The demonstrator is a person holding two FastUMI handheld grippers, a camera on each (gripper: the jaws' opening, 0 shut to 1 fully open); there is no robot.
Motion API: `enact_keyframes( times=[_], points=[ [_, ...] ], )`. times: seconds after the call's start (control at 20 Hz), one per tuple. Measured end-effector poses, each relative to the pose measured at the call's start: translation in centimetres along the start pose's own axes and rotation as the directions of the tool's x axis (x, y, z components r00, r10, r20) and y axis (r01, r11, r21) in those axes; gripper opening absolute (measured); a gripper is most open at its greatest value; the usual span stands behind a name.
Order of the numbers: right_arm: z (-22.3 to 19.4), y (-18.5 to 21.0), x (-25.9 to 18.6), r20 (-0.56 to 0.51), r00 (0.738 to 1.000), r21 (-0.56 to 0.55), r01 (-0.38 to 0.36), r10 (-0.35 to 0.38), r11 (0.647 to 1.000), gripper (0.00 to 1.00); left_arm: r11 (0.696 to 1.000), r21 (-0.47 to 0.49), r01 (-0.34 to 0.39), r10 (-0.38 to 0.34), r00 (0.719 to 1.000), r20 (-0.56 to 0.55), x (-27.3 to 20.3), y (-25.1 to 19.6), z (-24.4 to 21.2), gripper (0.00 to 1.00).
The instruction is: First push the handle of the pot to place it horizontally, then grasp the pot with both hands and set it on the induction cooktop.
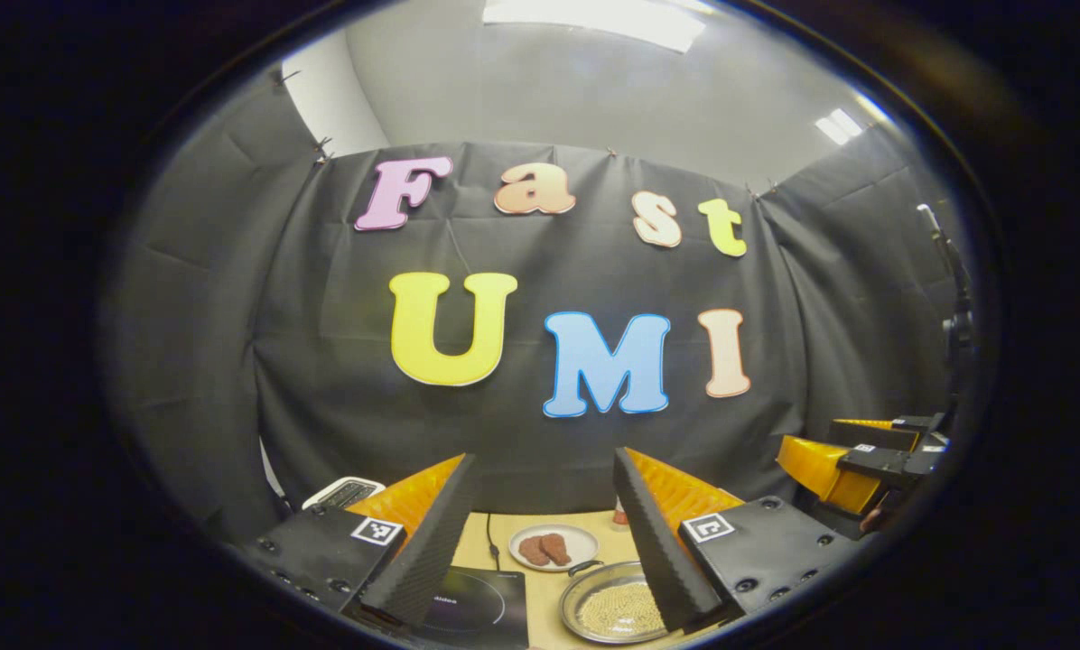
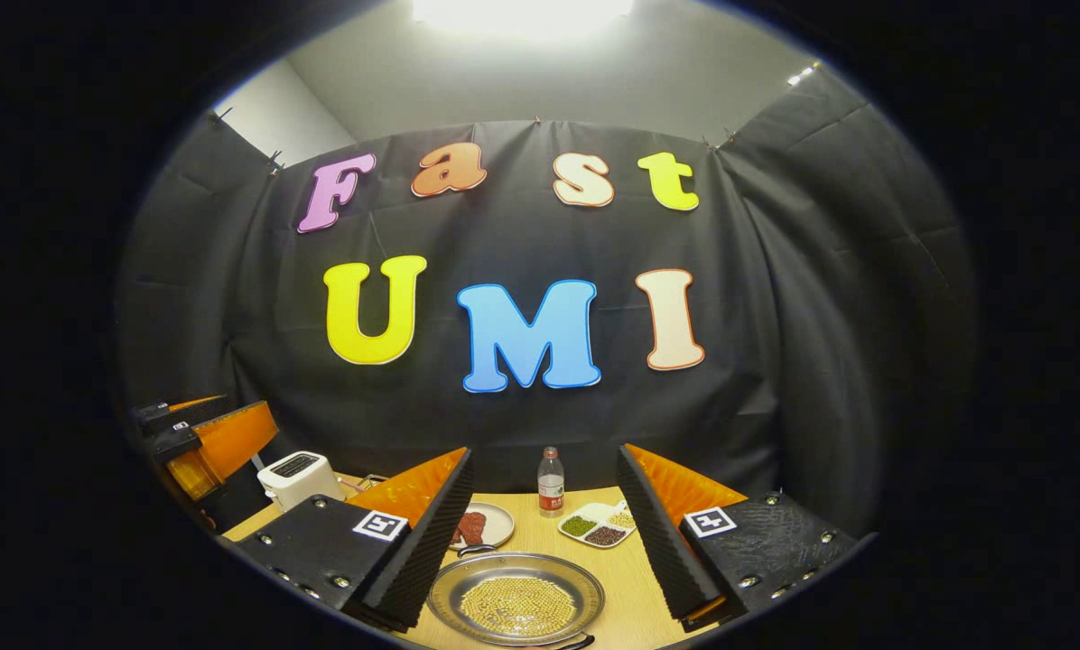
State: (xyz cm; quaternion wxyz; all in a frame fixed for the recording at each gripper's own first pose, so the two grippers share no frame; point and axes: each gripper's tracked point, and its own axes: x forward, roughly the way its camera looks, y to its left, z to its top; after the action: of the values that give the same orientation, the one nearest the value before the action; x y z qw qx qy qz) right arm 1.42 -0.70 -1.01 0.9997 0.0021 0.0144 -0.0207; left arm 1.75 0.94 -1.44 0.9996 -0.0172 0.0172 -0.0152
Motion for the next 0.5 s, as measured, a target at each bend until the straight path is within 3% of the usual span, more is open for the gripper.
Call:
enact_keyframes(
  times=[0.05, 0.5],
  points=[
    [-0.2, -0.1, 0.1, -0.005, 1.000, -0.003, -0.001, 0.001, 1.000, 0.96, 1.000, 0.000, -0.004, 0.004, 1.000, -0.001, 0.0, 0.1, 0.0, 0.99],
    [-4.9, 0.6, -0.1, -0.127, 0.990, -0.023, -0.068, 0.065, 0.997, 0.96, 1.000, -0.003, -0.027, 0.027, 0.999, -0.038, 0.3, 0.7, -1.8, 0.99]
  ],
)
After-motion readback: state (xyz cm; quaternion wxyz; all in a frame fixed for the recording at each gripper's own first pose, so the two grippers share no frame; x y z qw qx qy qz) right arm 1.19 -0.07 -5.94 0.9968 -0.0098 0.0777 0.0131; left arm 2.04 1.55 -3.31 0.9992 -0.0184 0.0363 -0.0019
